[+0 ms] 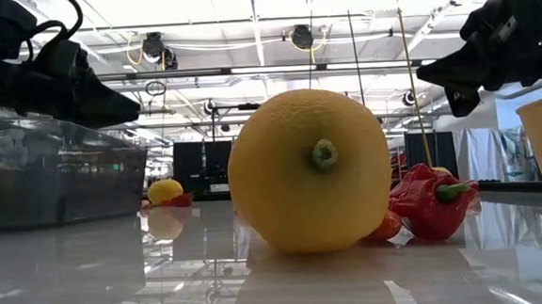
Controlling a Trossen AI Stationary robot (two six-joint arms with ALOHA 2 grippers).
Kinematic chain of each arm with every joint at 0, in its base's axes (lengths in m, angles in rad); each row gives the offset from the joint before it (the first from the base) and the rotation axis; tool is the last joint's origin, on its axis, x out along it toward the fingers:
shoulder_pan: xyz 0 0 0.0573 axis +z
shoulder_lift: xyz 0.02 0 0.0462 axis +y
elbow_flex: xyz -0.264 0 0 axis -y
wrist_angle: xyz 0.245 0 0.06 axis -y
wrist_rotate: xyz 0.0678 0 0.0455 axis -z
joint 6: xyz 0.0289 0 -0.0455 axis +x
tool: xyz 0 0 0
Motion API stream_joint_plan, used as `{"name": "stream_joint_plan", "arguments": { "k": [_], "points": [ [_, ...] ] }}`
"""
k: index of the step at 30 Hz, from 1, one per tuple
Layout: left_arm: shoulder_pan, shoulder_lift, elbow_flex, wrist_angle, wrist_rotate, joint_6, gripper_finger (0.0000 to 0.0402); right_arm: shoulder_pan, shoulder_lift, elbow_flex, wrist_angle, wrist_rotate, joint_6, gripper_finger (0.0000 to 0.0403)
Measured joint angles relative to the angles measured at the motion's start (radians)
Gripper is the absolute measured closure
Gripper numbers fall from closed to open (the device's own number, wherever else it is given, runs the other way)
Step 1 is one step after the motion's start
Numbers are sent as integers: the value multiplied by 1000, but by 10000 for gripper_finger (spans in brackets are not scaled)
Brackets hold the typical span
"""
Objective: Sort produce into baskets
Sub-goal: Put the lemon into the orange bin
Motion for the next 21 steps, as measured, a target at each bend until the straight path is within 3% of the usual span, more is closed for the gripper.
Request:
{"name": "stream_joint_plan", "arguments": {
  "k": [4, 9, 15, 21],
  "points": [
    [42, 11, 72, -66, -15, 70, 275, 0, 20, 0, 25, 0, -1, 403],
    [160, 122, 291, -285, -16, 167, 275, 0, 45, 0, 24, 1, -11, 403],
    [349, 402, 574, -493, 8, 314, 264, 0, 68, 0, 23, 1, -11, 403],
    [515, 770, 812, -704, 167, 450, 211, 0, 82, 0, 22, -2, 3, 403]
  ]
}}
